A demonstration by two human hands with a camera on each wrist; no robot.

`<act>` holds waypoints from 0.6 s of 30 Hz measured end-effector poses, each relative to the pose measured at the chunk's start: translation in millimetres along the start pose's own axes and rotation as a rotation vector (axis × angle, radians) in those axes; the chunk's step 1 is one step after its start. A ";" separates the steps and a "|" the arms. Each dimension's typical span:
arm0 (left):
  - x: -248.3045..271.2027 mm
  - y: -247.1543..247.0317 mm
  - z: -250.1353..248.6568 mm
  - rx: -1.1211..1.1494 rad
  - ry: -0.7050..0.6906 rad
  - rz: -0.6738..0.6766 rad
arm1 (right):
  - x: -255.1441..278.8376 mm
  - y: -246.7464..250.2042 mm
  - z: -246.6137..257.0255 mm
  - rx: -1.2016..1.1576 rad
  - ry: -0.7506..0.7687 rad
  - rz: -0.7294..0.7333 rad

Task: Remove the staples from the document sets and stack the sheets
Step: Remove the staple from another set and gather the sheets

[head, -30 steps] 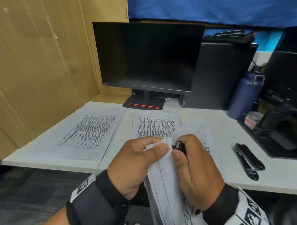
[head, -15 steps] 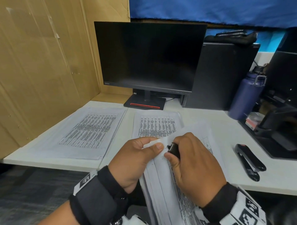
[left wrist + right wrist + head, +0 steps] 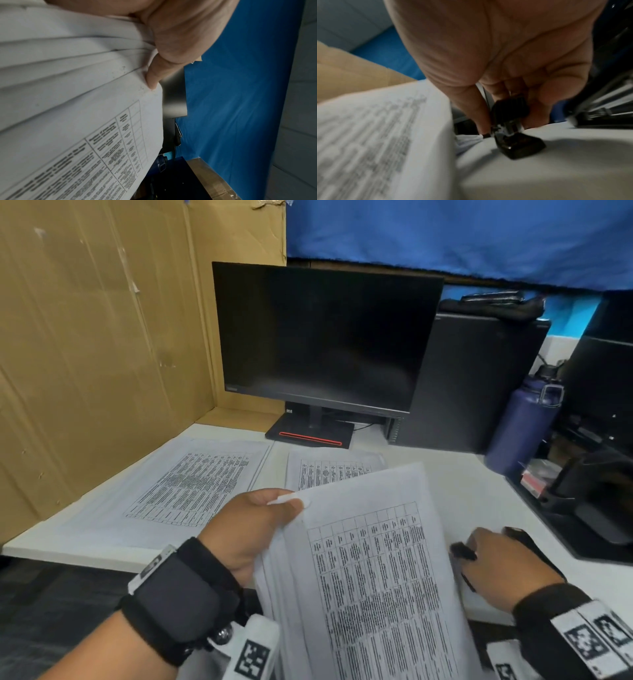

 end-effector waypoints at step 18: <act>30.4 -30.1 0.9 -0.170 -0.216 0.141 | 78.5 43.5 134.6 -0.253 0.788 -0.554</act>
Point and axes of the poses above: each hand's wrist, its own x-axis away from the middle knuckle, its own y-axis out of the back of the hand, z = x × y, the point moved 4 cm from there along -x, towards the middle knuckle, and after that the axes turned 6 degrees about -z, right-handed, at the moved point
